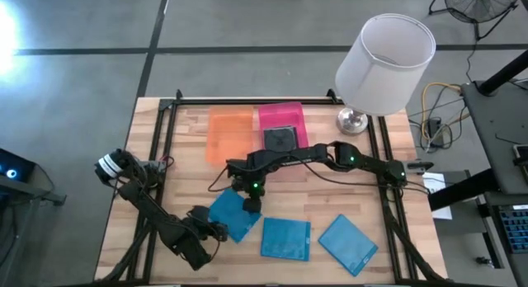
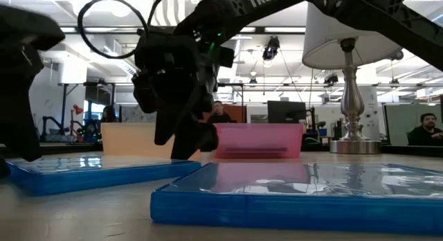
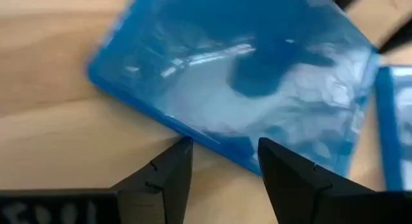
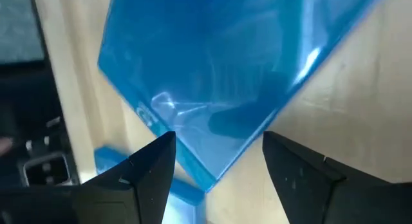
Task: Pick & place jewel cases by type
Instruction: Put the left blue CD case into the orange bin
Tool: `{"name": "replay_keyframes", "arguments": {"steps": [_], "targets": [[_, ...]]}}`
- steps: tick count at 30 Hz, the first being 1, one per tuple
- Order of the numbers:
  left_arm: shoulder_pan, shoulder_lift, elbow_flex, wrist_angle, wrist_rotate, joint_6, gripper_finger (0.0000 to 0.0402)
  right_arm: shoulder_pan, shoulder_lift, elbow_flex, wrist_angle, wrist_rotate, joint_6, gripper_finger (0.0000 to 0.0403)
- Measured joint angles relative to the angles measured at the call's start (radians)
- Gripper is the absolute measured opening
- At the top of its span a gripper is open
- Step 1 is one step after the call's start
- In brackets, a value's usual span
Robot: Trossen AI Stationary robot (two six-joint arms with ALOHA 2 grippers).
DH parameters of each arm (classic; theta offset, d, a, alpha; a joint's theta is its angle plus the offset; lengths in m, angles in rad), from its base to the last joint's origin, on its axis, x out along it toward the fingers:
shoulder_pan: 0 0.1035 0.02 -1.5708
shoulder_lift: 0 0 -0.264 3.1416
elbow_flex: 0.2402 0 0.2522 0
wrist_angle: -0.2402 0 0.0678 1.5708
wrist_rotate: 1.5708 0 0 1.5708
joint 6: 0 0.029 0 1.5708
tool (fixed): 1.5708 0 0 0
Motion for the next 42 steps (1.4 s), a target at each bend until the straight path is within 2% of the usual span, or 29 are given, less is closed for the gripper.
{"name": "replay_keyframes", "arguments": {"steps": [4, 11, 17, 22, 30, 34, 39, 42], "targets": [[0.0, -0.001, 0.001, 0.154, 0.01, 0.052, 0.0161, 0.002, -0.003, -0.003, 0.01, 0.088, 0.177, 0.0231], [0.008, 0.007, -0.021, 0.173, -0.001, 0.083, 0.0161, 0.023, -0.005, -0.013, 0.069, 0.11, 0.258, 0.0231], [0.006, 0.012, -0.097, 0.29, -0.016, 0.085, 0.0161, 0.059, -0.005, -0.016, 0.128, 0.063, 0.277, 0.0231], [0.008, 0.013, -0.11, 0.332, -0.014, 0.127, 0.0161, 0.072, -0.022, -0.017, 0.2, -0.04, 0.29, 0.0231], [0.01, 0.014, -0.102, 0.324, -0.025, 0.147, 0.0161, 0.067, -0.056, -0.016, 0.245, -0.044, 0.367, 0.0226], [0.01, 0.016, -0.09, 0.326, -0.076, 0.167, 0.0161, 0.07, -0.056, -0.016, 0.245, -0.047, 0.39, 0.0187], [0.011, 0.017, -0.082, 0.318, -0.101, 0.174, 0.0161, 0.067, -0.059, -0.016, 0.239, -0.014, 0.412, 0.0095], [0.0, 0.02, -0.051, 0.279, -0.155, 0.217, 0.0161, 0.068, -0.074, -0.016, 0.231, 0.02, 0.412, 0.0042]]}}
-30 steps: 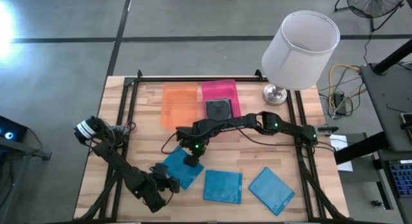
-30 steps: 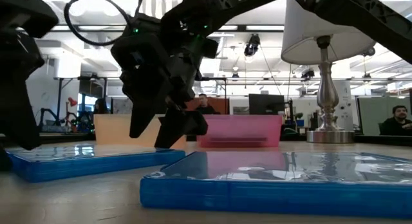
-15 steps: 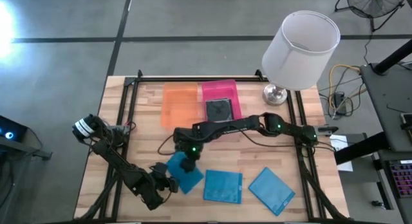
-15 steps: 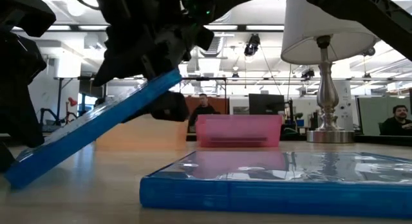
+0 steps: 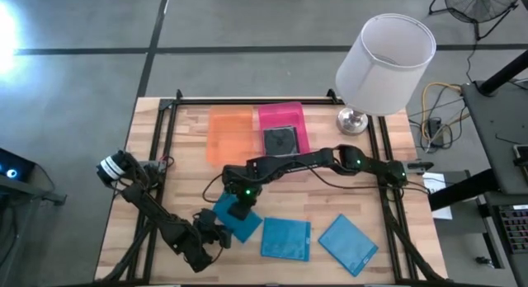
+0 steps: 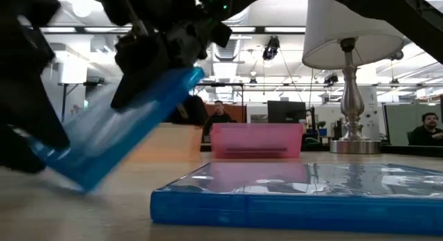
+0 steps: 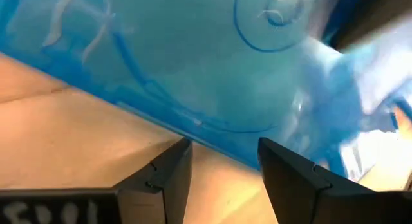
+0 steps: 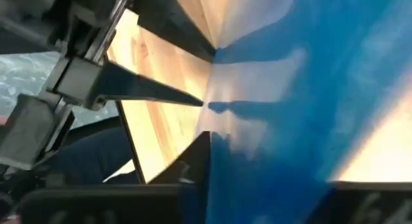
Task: Pick & place jewel cases by type
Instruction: Put the left blue CD case into the orange bin
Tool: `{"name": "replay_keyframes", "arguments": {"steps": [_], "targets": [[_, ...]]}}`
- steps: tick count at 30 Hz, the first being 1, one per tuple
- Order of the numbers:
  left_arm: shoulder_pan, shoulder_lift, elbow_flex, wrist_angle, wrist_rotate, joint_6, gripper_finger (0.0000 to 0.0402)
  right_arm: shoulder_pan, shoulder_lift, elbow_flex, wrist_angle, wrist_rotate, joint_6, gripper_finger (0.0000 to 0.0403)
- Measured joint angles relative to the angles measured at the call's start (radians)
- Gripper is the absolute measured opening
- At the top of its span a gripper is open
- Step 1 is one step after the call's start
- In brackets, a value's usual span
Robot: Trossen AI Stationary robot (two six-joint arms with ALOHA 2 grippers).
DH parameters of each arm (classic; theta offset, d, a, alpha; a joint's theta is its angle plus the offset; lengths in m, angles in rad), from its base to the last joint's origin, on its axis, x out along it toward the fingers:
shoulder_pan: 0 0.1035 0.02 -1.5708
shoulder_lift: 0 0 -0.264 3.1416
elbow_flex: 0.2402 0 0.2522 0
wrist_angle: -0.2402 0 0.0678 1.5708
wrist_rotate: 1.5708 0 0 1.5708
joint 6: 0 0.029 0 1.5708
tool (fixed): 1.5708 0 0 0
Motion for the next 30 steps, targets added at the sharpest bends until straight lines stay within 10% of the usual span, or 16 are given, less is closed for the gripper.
{"name": "replay_keyframes", "arguments": {"steps": [13, 30], "targets": [[-0.108, -0.109, 0.285, -0.626, -0.316, -0.089, 0.0161, -0.05, -0.268, 0.001, -0.096, 0.464, 0.077, 0.0012], [-0.111, -0.376, 0.511, -0.925, -0.718, 0.239, 0.0161, -0.385, -0.158, 0.002, 0.164, 0.485, 0.527, 0.0013]]}}
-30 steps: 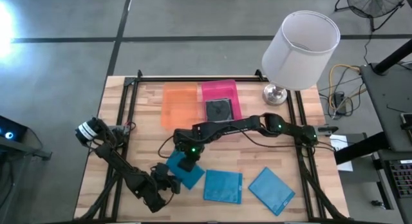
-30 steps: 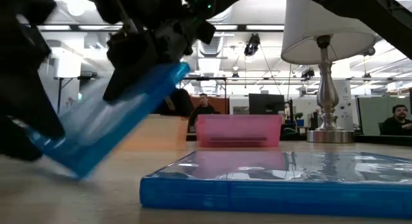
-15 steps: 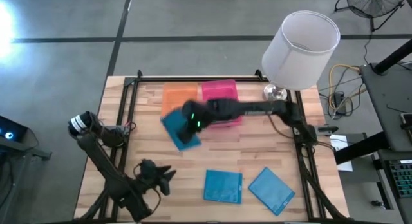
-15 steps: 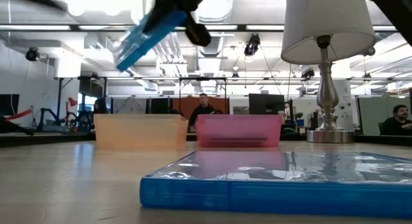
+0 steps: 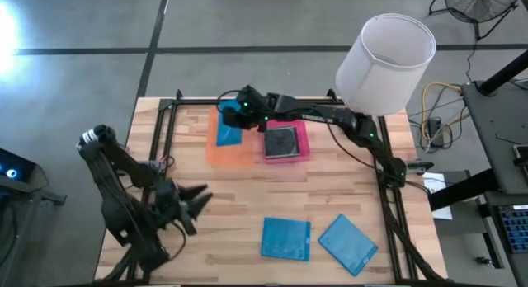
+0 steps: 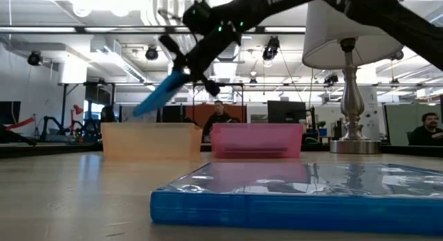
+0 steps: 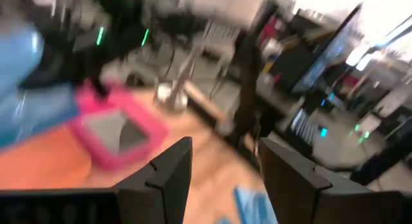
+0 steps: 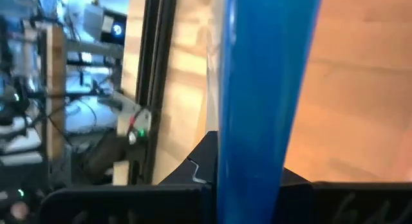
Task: Pick & place jewel cases by type
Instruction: Put the left blue CD case into the orange bin
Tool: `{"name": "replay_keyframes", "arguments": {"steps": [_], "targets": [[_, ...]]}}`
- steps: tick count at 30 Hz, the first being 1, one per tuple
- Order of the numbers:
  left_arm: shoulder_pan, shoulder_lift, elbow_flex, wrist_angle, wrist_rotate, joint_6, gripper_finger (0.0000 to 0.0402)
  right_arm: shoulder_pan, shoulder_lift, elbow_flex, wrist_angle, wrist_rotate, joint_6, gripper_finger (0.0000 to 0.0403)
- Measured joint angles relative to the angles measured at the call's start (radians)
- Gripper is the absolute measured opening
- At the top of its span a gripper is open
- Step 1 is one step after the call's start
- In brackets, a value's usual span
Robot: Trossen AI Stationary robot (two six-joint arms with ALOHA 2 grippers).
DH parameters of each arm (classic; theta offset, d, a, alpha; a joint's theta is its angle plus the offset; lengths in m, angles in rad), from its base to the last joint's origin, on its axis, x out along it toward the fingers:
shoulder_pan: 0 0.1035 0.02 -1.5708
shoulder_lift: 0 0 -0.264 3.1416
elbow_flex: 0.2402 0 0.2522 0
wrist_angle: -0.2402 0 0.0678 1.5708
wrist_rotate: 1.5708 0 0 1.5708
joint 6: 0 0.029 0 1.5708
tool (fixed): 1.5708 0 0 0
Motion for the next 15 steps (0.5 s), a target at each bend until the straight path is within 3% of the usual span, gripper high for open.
{"name": "replay_keyframes", "arguments": {"steps": [3, 9, 12, 15], "targets": [[-0.001, -0.071, 0.004, -0.001, -0.061, 0.096, 0.0161, -0.009, 0.055, 0.033, 0.001, 0.016, 0.043, 0.0013], [0.001, -0.203, 0.0, -0.059, -0.063, 0.221, 0.0161, 0.002, 0.173, 0.158, 0.008, -0.034, 0.064, 0.0016], [0.001, -0.242, 0.0, -0.121, -0.062, 0.227, 0.0161, 0.008, 0.233, 0.235, -0.016, -0.035, 0.079, 0.0035], [0.001, -0.281, -0.001, -0.186, -0.039, 0.235, 0.0161, 0.01, 0.242, 0.22, -0.024, -0.03, 0.129, 0.0067]]}}
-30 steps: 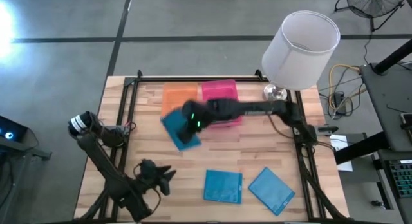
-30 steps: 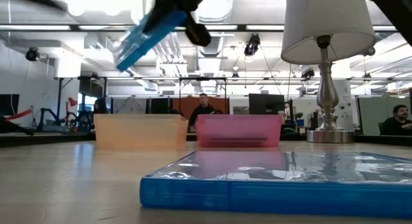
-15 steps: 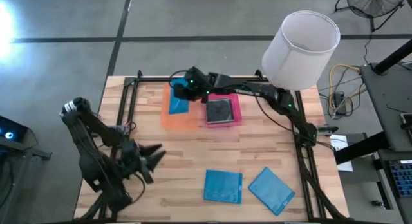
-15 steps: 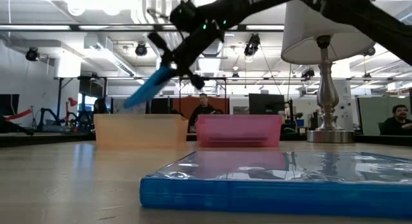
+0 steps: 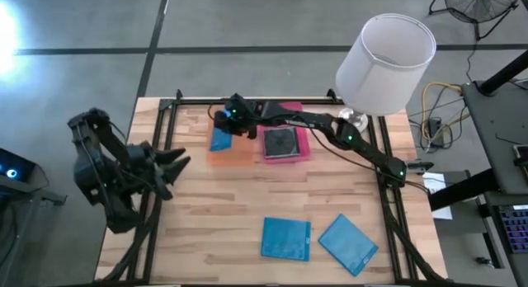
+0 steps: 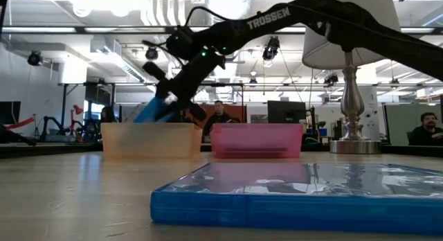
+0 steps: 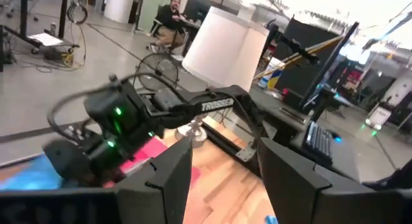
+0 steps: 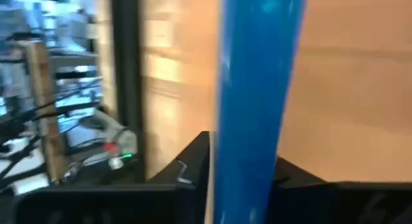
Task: Pick & place jewel cases by type
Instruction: Put the left blue CD case into the orange bin
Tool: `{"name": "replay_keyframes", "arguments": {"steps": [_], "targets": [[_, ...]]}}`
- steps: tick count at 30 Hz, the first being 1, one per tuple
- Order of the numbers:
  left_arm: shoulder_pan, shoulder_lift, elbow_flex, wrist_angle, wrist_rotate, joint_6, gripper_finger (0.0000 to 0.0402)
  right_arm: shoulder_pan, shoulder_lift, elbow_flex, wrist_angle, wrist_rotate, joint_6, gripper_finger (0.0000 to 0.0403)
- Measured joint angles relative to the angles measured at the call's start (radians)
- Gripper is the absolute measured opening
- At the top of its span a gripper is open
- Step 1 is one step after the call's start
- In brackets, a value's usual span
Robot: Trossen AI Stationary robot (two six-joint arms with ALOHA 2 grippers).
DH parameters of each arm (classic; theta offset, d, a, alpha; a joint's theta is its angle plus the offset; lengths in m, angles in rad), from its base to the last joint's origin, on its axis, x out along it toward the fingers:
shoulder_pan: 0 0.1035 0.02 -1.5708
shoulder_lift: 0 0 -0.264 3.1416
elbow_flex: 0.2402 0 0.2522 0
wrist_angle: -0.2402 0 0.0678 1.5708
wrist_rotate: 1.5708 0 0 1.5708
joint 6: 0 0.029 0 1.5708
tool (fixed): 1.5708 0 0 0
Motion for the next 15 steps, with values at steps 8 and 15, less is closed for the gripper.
{"name": "replay_keyframes", "arguments": {"steps": [8, 15], "targets": [[-0.001, -0.073, -0.001, -0.089, 0.013, 0.027, 0.0161, 0.006, -0.037, 0.003, -0.121, 0.032, -0.028, 0.0152], [-0.001, -0.119, -0.001, -0.095, 0.027, 0.1, 0.0161, 0.034, -0.175, 0.007, -0.407, 0.158, -0.28, 0.0197]]}}
